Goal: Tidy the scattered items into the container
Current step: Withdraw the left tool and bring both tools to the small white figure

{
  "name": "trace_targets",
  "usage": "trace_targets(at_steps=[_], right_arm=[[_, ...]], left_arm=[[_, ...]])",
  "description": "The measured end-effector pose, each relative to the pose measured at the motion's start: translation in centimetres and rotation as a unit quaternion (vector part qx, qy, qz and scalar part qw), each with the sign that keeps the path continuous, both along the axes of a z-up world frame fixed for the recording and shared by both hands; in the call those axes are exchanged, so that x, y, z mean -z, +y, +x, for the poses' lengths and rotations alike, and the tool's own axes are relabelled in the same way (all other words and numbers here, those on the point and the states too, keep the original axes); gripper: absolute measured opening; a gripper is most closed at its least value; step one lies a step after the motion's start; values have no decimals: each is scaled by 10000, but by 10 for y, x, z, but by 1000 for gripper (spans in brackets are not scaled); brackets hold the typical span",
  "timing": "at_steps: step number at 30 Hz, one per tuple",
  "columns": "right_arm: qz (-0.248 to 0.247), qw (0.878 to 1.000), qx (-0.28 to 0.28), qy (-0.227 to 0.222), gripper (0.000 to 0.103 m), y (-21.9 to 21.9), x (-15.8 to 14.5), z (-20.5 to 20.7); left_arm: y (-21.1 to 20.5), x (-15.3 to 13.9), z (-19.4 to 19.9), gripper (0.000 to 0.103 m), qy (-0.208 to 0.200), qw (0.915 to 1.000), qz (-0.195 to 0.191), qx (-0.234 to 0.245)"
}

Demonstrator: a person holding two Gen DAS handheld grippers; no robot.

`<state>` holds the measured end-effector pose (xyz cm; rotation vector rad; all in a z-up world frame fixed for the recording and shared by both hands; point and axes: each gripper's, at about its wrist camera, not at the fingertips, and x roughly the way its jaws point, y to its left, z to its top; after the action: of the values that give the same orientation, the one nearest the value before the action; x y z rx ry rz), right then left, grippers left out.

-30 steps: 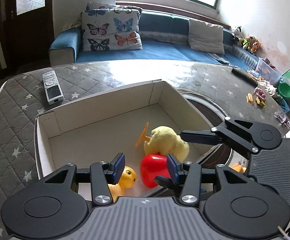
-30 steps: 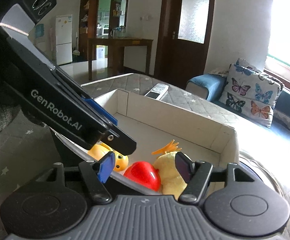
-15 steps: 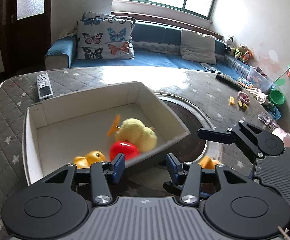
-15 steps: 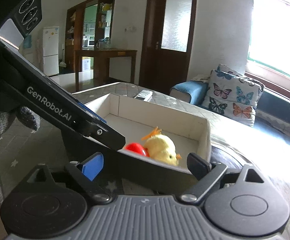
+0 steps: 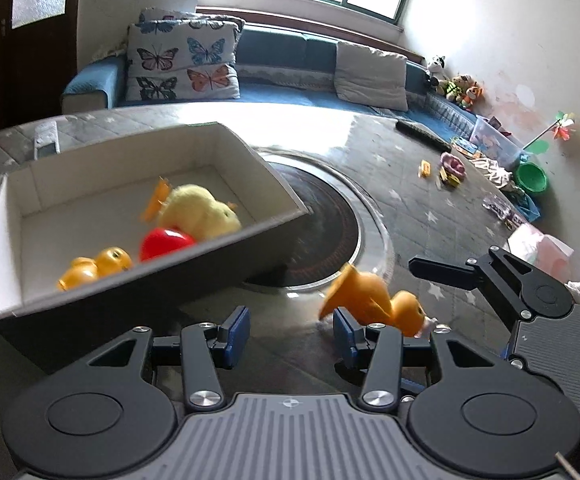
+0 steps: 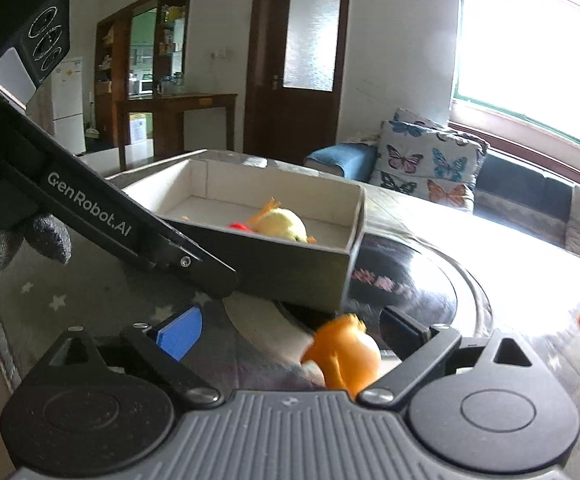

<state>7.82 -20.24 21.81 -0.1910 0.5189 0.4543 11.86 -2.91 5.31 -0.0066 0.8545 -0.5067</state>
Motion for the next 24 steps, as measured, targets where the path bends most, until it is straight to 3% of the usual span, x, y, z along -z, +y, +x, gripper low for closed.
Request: trace_targets(at_steps=[24], right_arm=[[-4, 9948, 942, 376, 100, -49, 46, -43]], left_arm=[[-61, 42, -27, 49, 559, 9977, 20, 393]])
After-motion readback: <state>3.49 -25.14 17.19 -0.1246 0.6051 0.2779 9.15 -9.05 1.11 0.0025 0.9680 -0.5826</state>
